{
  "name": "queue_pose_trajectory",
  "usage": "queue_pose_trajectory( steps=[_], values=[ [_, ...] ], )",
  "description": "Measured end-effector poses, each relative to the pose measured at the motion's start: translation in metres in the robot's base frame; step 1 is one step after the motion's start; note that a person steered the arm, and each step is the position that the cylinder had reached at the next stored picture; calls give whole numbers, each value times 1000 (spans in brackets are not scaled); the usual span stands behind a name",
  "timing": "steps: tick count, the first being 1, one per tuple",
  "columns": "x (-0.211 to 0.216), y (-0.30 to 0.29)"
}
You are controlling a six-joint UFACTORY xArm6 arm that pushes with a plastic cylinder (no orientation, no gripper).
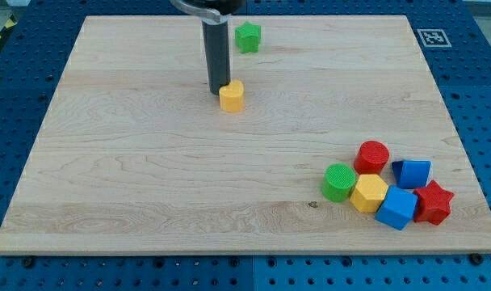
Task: Push the heart into the green circle
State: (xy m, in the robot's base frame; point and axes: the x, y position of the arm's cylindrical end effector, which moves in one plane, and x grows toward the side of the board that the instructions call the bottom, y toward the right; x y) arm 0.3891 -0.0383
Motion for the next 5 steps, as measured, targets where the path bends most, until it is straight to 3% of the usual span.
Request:
queue_pose_trajectory(
  steps=[3, 4, 5],
  values=[
    [88, 103],
    [98, 150],
    [96, 150]
  ],
)
